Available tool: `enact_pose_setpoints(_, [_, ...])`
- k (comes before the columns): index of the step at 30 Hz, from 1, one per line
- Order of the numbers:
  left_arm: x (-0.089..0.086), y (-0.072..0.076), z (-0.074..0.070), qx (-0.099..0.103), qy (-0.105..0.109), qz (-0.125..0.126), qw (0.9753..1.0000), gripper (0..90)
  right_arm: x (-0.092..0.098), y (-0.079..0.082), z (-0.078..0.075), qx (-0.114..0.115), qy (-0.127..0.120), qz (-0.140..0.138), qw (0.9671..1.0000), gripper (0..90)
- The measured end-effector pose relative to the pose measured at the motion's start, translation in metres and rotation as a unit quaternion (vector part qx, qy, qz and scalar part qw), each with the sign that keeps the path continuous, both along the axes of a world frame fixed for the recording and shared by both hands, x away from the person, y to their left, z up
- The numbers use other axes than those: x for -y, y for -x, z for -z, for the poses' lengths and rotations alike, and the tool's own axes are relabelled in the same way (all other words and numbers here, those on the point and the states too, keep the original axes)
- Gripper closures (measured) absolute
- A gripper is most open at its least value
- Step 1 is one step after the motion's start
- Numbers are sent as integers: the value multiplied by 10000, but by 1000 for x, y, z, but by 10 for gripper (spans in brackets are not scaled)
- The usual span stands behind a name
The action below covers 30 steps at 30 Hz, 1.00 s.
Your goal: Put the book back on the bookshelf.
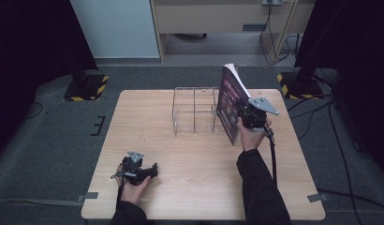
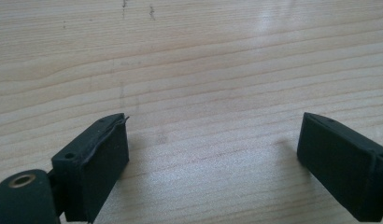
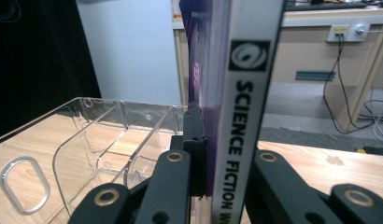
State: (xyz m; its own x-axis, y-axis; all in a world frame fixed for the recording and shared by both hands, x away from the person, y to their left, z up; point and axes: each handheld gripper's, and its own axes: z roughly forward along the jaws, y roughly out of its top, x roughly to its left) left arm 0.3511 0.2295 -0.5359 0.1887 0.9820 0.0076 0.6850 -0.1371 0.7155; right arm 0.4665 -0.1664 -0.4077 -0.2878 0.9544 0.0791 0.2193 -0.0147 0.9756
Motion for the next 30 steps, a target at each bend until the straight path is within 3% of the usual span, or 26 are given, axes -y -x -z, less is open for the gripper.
enact_pose_setpoints(21, [0,0,0,-1,5,-2,10000,82,2,7,-3,-186,32,211,9996,805])
enact_pose_setpoints(30, [0,0,0,-1,5,-2,10000,82,5,6,-9,-212,92,144,9996,718])
